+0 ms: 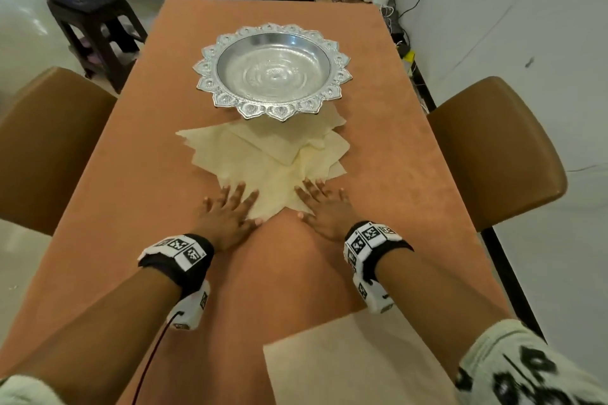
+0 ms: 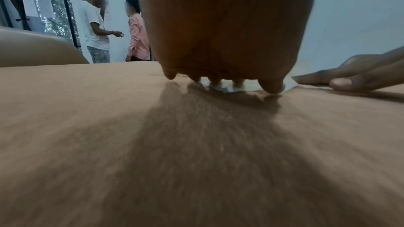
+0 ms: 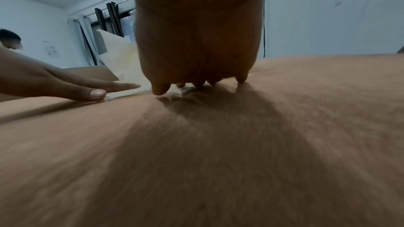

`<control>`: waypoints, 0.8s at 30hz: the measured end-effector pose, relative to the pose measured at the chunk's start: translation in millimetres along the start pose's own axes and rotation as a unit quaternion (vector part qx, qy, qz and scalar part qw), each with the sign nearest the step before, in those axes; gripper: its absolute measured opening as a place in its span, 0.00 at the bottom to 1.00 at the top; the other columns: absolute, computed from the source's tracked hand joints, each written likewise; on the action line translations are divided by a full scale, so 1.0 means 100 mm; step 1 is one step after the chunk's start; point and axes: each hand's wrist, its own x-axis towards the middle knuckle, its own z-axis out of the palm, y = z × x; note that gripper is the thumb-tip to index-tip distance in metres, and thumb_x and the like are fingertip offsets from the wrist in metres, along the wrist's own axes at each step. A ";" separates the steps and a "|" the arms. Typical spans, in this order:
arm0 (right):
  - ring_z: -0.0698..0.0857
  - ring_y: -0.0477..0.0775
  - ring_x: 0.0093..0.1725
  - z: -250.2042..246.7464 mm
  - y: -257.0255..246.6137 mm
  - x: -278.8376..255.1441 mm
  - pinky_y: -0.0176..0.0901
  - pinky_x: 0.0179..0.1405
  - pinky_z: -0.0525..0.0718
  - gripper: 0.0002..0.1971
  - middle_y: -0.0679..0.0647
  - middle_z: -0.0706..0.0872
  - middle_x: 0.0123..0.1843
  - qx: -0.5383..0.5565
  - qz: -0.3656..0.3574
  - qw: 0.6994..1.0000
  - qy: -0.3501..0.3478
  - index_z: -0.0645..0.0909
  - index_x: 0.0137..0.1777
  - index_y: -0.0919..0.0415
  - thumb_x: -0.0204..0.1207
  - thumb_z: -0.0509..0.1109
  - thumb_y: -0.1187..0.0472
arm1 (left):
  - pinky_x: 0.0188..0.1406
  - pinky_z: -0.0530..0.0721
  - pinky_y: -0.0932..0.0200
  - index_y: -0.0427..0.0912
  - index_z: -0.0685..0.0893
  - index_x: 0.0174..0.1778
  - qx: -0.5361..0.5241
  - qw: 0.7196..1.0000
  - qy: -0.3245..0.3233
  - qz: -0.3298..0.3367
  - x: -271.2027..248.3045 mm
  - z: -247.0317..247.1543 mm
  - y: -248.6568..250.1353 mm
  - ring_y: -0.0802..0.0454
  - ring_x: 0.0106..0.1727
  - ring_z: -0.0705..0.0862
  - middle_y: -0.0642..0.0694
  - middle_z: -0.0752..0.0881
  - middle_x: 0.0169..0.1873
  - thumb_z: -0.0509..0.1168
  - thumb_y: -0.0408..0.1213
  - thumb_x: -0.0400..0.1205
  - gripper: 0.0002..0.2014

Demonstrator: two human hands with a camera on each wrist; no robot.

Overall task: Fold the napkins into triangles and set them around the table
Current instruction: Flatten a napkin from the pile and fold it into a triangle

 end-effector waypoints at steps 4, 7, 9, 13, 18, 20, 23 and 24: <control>0.47 0.53 0.84 -0.29 0.10 -0.12 0.65 0.80 0.43 0.29 0.52 0.45 0.86 0.100 -0.019 0.995 -0.007 0.48 0.84 0.51 0.86 0.48 0.45 | 0.79 0.46 0.31 0.56 0.48 0.84 0.000 1.000 0.009 -0.023 0.00 -0.23 0.11 0.39 0.84 0.43 0.47 0.42 0.84 0.47 0.61 0.85 0.32; 0.62 0.51 0.81 -0.41 0.25 -0.65 0.47 0.79 0.57 0.25 0.53 0.62 0.83 0.173 -0.028 0.983 0.056 0.60 0.82 0.55 0.87 0.54 0.51 | 0.78 0.58 0.36 0.51 0.64 0.81 -0.039 0.983 0.172 0.040 -0.47 -0.22 0.55 0.40 0.82 0.58 0.44 0.58 0.83 0.50 0.53 0.86 0.26; 0.71 0.50 0.75 -0.33 0.35 -1.11 0.38 0.71 0.65 0.21 0.50 0.71 0.78 0.176 -0.013 0.982 0.066 0.68 0.78 0.54 0.86 0.57 0.56 | 0.76 0.65 0.39 0.51 0.66 0.79 -0.071 0.963 0.205 0.161 -0.90 -0.01 0.93 0.43 0.80 0.65 0.44 0.66 0.80 0.49 0.55 0.84 0.27; 0.74 0.48 0.72 0.07 0.45 -1.85 0.37 0.69 0.67 0.19 0.49 0.75 0.75 0.085 -0.051 0.995 0.032 0.73 0.74 0.52 0.83 0.62 0.59 | 0.65 0.77 0.39 0.56 0.72 0.75 0.042 0.957 0.098 0.269 -1.48 0.65 1.37 0.47 0.74 0.74 0.47 0.74 0.76 0.52 0.62 0.79 0.30; 0.49 0.51 0.83 0.74 0.54 -2.26 0.54 0.80 0.54 0.32 0.50 0.47 0.85 -0.034 -0.070 0.997 -0.027 0.48 0.84 0.50 0.83 0.55 0.47 | 0.55 0.82 0.30 0.51 0.70 0.76 0.045 0.984 0.028 0.170 -1.69 1.04 1.25 0.41 0.74 0.70 0.40 0.75 0.74 0.51 0.63 0.74 0.35; 0.46 0.53 0.83 0.86 0.54 -2.30 0.60 0.78 0.56 0.35 0.51 0.43 0.84 -0.056 -0.043 0.997 -0.020 0.41 0.83 0.51 0.79 0.41 0.39 | 0.57 0.79 0.27 0.50 0.70 0.77 0.053 0.991 0.003 0.121 -1.67 1.05 1.17 0.38 0.74 0.73 0.38 0.74 0.75 0.48 0.67 0.74 0.38; 0.37 0.48 0.83 0.95 0.49 -2.33 0.61 0.80 0.49 0.39 0.46 0.32 0.82 -0.064 0.003 0.997 -0.036 0.32 0.82 0.48 0.71 0.28 0.34 | 0.72 0.59 0.25 0.53 0.56 0.83 0.026 0.995 0.049 0.084 -1.53 0.93 1.07 0.39 0.83 0.55 0.40 0.53 0.83 0.46 0.68 0.78 0.39; 0.38 0.49 0.84 0.97 0.43 -2.33 0.63 0.80 0.48 0.38 0.47 0.33 0.84 -0.060 0.016 0.998 -0.027 0.33 0.83 0.48 0.74 0.31 0.34 | 0.76 0.50 0.28 0.55 0.49 0.84 0.016 0.997 0.051 0.060 -1.48 0.85 1.03 0.41 0.84 0.46 0.43 0.45 0.84 0.47 0.67 0.80 0.38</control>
